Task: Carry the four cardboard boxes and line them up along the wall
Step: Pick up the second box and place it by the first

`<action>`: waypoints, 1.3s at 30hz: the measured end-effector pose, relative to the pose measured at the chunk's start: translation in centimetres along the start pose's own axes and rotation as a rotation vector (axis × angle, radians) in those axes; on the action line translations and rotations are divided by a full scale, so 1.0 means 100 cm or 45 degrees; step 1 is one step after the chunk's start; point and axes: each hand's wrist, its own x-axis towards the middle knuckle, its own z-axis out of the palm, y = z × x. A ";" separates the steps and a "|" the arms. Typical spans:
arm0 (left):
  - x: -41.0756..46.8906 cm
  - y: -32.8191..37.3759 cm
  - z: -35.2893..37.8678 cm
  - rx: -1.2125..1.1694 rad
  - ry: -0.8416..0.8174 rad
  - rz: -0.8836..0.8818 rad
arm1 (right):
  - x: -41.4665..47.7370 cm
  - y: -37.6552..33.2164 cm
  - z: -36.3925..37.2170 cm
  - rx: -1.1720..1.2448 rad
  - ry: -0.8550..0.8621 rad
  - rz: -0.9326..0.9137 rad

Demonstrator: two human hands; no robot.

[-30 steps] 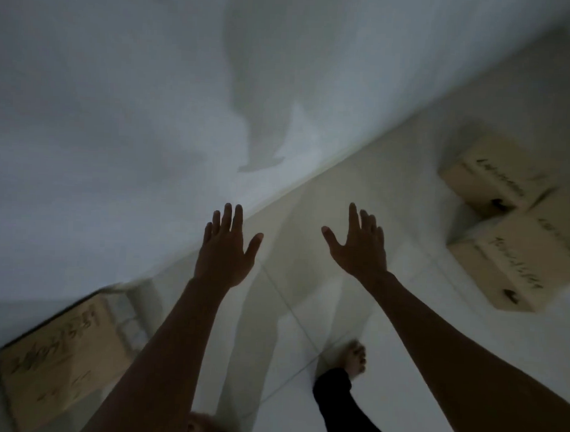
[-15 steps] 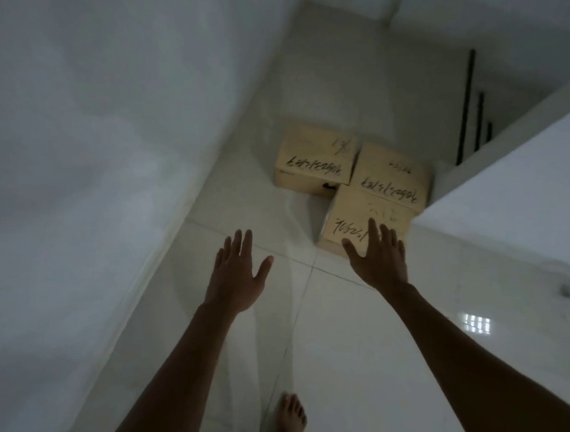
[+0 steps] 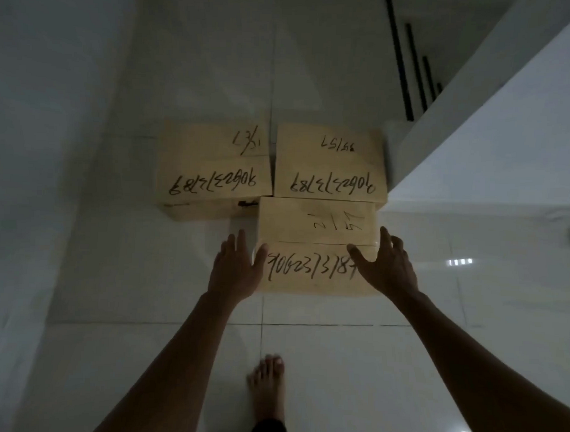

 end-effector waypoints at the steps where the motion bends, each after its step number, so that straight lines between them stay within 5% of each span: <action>1: 0.022 -0.003 0.012 -0.014 -0.008 -0.029 | 0.018 0.009 0.015 -0.018 -0.016 0.016; 5: 0.084 -0.018 0.056 -0.104 -0.081 -0.196 | 0.066 0.039 0.065 0.030 -0.049 0.178; 10: 0.114 -0.031 0.092 -0.490 -0.183 -0.316 | 0.079 0.056 0.086 0.488 -0.139 0.426; 18: 0.050 -0.052 0.037 -0.763 -0.109 -0.431 | 0.025 -0.004 0.053 0.443 -0.095 0.396; 31: -0.340 -0.171 -0.199 -1.066 0.353 -0.784 | -0.293 -0.255 -0.047 0.335 -0.323 -0.107; 39: -0.637 -0.254 -0.227 -1.327 0.697 -1.040 | -0.549 -0.339 -0.042 0.190 -0.582 -0.489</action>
